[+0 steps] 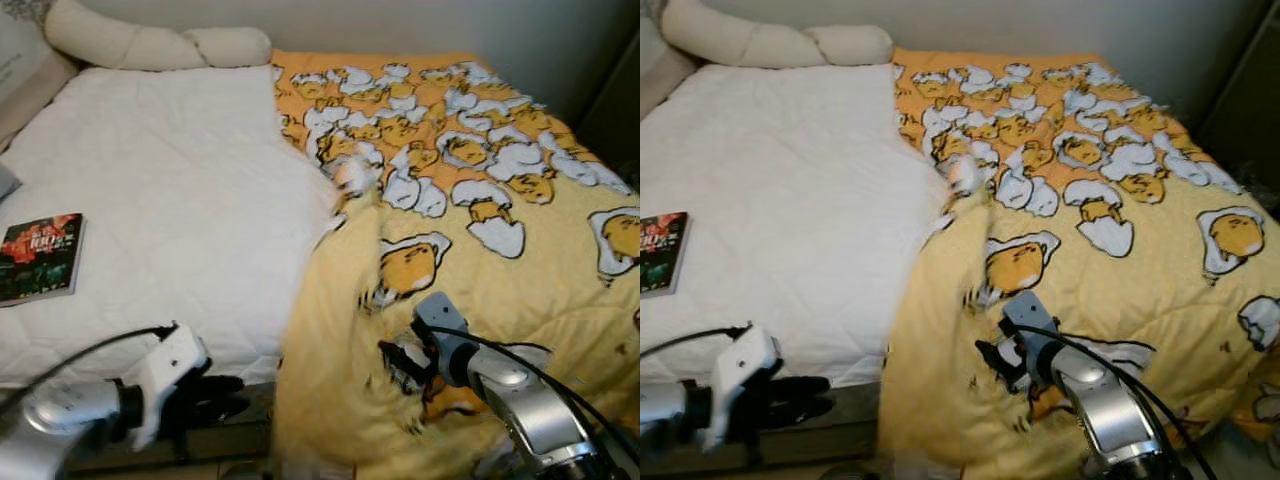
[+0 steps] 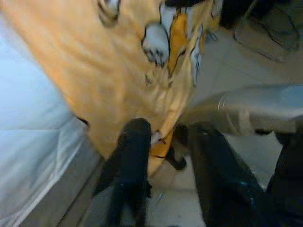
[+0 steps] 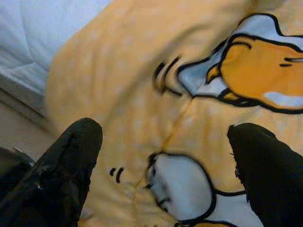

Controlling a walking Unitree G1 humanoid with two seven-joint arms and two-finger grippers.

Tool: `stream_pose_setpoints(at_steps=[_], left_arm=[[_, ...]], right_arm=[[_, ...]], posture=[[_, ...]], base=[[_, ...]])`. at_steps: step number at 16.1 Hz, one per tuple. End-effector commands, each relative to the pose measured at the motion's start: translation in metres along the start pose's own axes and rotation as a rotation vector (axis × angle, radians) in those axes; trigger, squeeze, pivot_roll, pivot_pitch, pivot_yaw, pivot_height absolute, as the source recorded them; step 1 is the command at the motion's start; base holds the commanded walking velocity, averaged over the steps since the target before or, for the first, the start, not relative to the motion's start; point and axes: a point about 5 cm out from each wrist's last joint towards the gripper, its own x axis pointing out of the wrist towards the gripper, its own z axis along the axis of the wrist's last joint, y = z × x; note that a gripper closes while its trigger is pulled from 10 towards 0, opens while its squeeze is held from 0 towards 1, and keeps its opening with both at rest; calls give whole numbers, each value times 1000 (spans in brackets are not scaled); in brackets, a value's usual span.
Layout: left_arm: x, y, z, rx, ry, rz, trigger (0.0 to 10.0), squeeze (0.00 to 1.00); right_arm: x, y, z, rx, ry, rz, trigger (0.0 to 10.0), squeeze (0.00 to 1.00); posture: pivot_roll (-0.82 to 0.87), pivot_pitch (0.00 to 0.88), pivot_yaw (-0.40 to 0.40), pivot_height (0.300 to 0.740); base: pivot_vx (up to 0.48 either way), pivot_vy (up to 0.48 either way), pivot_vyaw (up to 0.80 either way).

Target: Clean up the room

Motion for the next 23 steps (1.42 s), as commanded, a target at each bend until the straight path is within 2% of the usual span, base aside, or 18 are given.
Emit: stream_pose_setpoints(at_steps=[1, 4, 5, 7, 8, 9, 10, 12, 16, 18, 20, 22, 23], left_arm=[[3, 1, 5, -3, -49, 17, 10000, 1000], [26, 32, 34, 6, -274, 312, 10000, 1000], [29, 37, 37, -3, -297, 349, 10000, 1000], [45, 55, 51, -44, -376, 537, 10000, 1000], [50, 59, 53, -51, -393, 569, 10000, 1000], [62, 67, 53, -68, -388, 628, 10000, 0], [70, 71, 51, -78, -376, 646, 10000, 0], [82, 76, 50, -96, -366, 647, 10000, 0], [73, 81, 49, -64, -418, 726, 10000, 0], [76, 83, 46, -69, -415, 726, 10000, 0], [79, 80, 48, -37, -411, 713, 10000, 0], [73, 80, 49, -17, -438, 744, 10000, 0], [70, 80, 50, -36, -462, 753, 10000, 0]], right_arm=[[0, -5, 6, -8, -30, -28, 10000, 0], [4, -9, 12, 32, -85, -143, 10000, 0], [4, -10, 13, 38, -95, -168, 10000, 0], [5, -12, 19, 121, -159, -293, 10000, 0], [5, -12, 19, 147, -171, -317, 10000, 0], [3, -9, 17, 197, -186, -365, 10000, 0], [2, -7, 14, 216, -188, -380, 10000, 0], [0, -4, 9, 193, -178, -407, 10000, 0], [-4, -5, 23, 233, -281, -422, 10000, 0], [-4, -6, 27, 252, -303, -440, 10000, 0], [-3, -3, 31, 231, -313, -431, 10000, 0], [-3, -2, 34, 226, -326, -432, 10000, 0], [-4, -1, 35, 257, -337, -425, 10000, 0]], posture=[[172, 0, -4, 740], [162, 0, 4, 740], [157, 0, 4, 740], [134, 0, 12, 740], [127, 0, 13, 740], [114, 0, 12, 740], [114, 0, 12, 740], [94, 0, 15, 740], [93, 0, 17, 740], [99, 0, 7, 740], [101, 0, 4, 740], [99, 0, 8, 740], [104, 0, 8, 740]], base=[[0, 0, 0], [0, 0, 0], [0, 0, 0], [0, 0, 0], [0, 0, 0], [0, 0, 0], [0, 0, 0], [0, 0, 0], [0, 0, 0], [0, 0, 0], [0, 0, 0], [0, 0, 0], [0, 0, 0]])
